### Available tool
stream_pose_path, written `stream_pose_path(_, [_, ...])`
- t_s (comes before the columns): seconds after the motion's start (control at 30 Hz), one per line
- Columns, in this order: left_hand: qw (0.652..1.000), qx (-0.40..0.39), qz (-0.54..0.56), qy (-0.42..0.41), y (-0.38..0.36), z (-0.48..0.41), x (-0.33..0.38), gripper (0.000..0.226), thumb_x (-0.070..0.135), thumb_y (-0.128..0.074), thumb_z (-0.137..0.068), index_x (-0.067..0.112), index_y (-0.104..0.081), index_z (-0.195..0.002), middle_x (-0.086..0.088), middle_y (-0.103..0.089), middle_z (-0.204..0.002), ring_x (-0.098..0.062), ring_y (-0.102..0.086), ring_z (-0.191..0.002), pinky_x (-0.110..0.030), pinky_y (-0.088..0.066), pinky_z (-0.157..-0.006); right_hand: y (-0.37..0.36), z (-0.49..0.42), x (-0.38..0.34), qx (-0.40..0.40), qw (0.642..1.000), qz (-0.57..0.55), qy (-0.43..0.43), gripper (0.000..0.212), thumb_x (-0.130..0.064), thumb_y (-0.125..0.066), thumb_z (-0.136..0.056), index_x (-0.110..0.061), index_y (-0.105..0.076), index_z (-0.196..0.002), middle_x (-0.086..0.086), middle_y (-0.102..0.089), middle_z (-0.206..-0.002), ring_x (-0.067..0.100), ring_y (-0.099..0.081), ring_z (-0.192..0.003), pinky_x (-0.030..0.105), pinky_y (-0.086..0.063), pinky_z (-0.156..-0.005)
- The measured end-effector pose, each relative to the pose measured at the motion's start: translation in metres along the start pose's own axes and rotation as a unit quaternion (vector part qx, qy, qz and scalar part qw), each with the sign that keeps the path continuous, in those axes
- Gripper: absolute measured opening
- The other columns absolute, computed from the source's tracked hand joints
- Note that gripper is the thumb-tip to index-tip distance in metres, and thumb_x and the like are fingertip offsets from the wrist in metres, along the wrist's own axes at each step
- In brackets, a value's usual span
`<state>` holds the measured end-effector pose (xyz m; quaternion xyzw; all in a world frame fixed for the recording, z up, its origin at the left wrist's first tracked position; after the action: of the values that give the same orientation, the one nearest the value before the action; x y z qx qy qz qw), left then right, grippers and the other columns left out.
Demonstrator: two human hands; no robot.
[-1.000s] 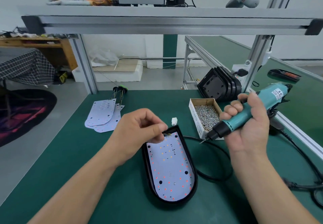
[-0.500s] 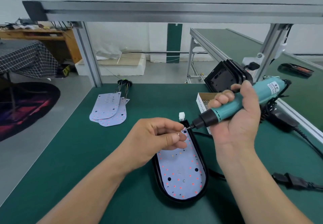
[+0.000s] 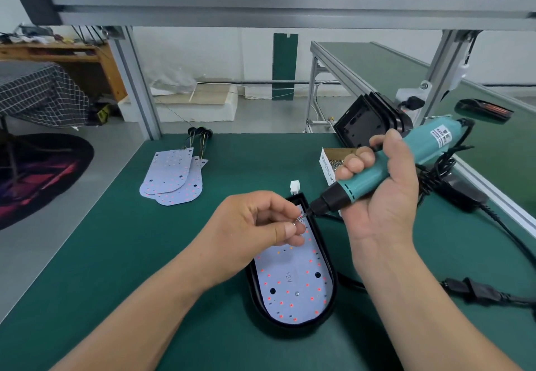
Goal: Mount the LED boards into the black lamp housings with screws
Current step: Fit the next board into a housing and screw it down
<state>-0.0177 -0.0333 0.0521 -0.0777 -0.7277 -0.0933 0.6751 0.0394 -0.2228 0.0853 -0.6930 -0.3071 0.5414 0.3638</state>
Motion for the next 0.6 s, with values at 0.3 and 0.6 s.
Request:
stream_pose_path(0.3, [1.0, 0.01, -0.011, -0.005, 0.0017, -0.0005, -0.0011, 0.012, 0.007, -0.077, -0.088, 0.014, -0.076, -0.098, -0.018, -0.079, -0.095, -0.029, -0.08, -0.094, -0.036, -0.064, -0.09, -0.0007, 0.0003, -0.0025, -0.029, 0.999, 0.021, 0.005, 0.018, -0.029, -0.065, -0.101, -0.018, -0.063, -0.086, -0.001, -0.048, -0.068, 0.014, -0.05, -0.057, 0.027, -0.045, -0.055])
stream_pose_path(0.6, [0.999, 0.007, -0.036, -0.013, 0.0042, -0.002, -0.0005, 0.015, 0.009, -0.076, -0.089, 0.021, -0.076, -0.097, -0.013, -0.08, -0.095, -0.027, -0.08, -0.095, -0.033, -0.062, -0.09, -0.0035, 0.0036, -0.0032, -0.043, 0.998, 0.03, 0.021, 0.019, -0.032, -0.066, -0.101, -0.018, -0.064, -0.088, -0.001, -0.048, -0.07, 0.015, -0.051, -0.058, 0.028, -0.046, -0.057])
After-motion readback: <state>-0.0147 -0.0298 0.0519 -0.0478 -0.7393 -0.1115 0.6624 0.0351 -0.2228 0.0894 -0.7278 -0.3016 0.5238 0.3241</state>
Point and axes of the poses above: each hand's wrist, its own z-axis away from the middle knuckle, its own y-axis out of the back of the hand, x = y × z, the point moved 4 cm from there along -z, towards the middle knuckle
